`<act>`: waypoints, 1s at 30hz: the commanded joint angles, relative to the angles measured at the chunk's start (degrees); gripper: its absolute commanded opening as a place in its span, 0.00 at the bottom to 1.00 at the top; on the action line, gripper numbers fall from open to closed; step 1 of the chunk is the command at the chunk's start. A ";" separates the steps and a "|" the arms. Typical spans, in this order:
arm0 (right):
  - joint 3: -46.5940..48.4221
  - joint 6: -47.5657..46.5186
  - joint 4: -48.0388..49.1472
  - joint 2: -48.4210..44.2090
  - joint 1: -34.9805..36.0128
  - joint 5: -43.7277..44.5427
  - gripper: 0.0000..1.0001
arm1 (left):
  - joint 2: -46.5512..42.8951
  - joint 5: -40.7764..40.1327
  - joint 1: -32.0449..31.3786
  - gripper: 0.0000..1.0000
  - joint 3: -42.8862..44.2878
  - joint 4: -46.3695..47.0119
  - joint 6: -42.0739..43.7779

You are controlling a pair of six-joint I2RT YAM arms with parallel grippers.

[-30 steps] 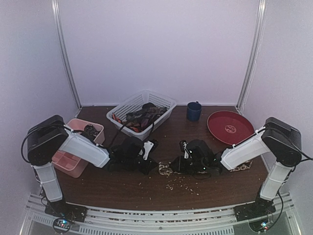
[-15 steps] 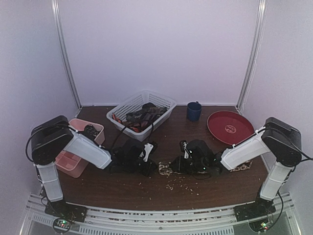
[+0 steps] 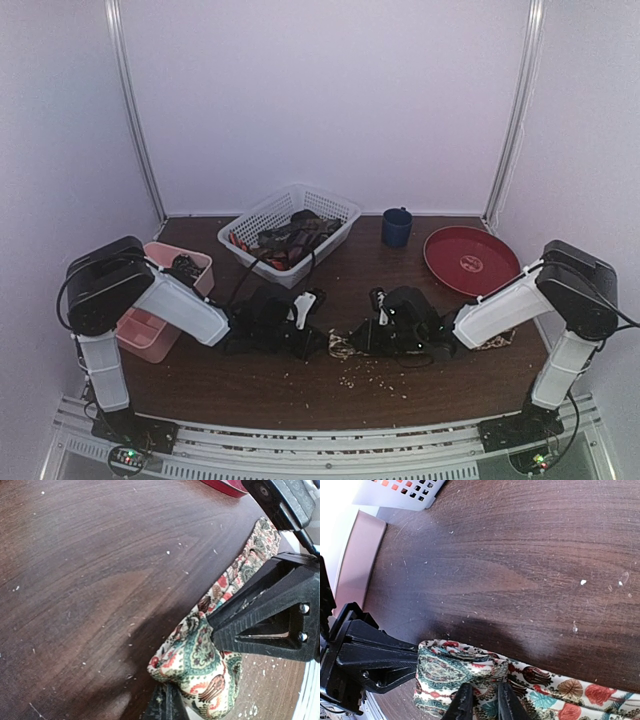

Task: Roll the ties
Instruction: Fold the tie at the center of the board.

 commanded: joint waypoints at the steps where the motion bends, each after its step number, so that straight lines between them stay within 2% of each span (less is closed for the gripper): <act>1: -1.61 -0.11 -1.51 -1.88 0.05 1.63 0.19 | 0.11 3.12 -0.11 0.00 1.35 3.97 -0.69; 30: -8.17 -1.38 3.43 -5.90 -2.84 2.08 0.20 | 3.45 5.54 -1.29 0.00 8.34 1.70 -2.66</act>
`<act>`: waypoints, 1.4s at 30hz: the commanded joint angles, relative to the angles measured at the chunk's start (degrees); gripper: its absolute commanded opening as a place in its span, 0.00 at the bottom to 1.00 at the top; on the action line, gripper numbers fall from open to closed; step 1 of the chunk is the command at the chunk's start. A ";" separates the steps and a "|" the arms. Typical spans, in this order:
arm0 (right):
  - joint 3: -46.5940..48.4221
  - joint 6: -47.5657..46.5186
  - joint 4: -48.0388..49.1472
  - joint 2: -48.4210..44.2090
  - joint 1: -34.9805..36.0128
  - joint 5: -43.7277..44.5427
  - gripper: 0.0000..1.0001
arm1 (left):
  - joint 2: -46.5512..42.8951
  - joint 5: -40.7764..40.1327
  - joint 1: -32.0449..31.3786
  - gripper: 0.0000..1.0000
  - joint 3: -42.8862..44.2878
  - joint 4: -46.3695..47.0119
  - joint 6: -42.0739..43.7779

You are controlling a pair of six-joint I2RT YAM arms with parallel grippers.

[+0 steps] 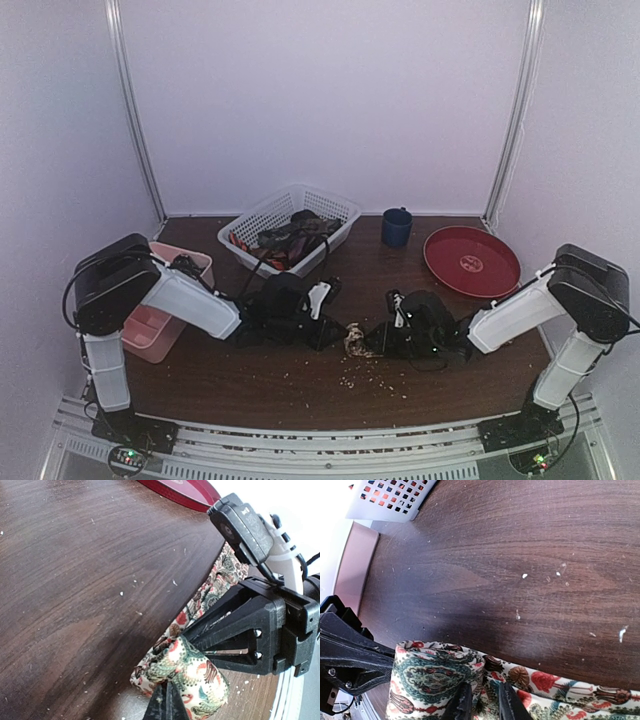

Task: Roll the ties
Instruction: Fold the tie at the center of the board.

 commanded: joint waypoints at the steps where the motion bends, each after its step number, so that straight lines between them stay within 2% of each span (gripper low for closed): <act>1: -1.50 -1.00 -0.08 -1.92 -0.34 1.38 0.20 | 1.09 0.91 -0.49 0.00 1.70 1.19 -0.77; 7: -3.07 -1.62 -2.43 -4.93 -0.53 7.09 0.20 | 1.39 0.71 -0.79 0.01 2.83 0.35 -0.89; 10: -4.21 -1.22 -2.54 -6.17 -0.71 9.87 0.24 | 1.99 0.79 -0.96 0.01 3.63 -0.18 -0.89; 16: -5.18 -0.71 -2.09 -8.13 -0.73 9.43 0.26 | 3.13 0.80 -1.23 0.02 5.22 -0.62 -1.08; 26: -6.86 1.12 -1.78 -14.39 -0.76 8.89 0.39 | 5.29 0.73 -1.91 0.02 9.38 -2.25 -1.09; 28: -6.11 1.76 -2.03 -12.87 -0.75 8.39 0.36 | 5.34 0.35 -1.93 0.02 9.64 -2.91 -0.83; 33: -6.83 2.95 -1.96 -9.97 -0.83 12.13 0.22 | 4.76 -0.57 -1.94 0.02 9.53 -4.38 -0.30; 36: -6.37 2.24 -1.22 -8.81 -0.81 12.03 0.20 | 4.44 -0.87 -1.94 0.02 9.07 -4.56 -0.27; 42: -4.11 2.25 3.09 -4.31 -0.61 5.47 0.18 | 4.30 -0.96 -1.94 0.02 8.78 -4.45 -0.24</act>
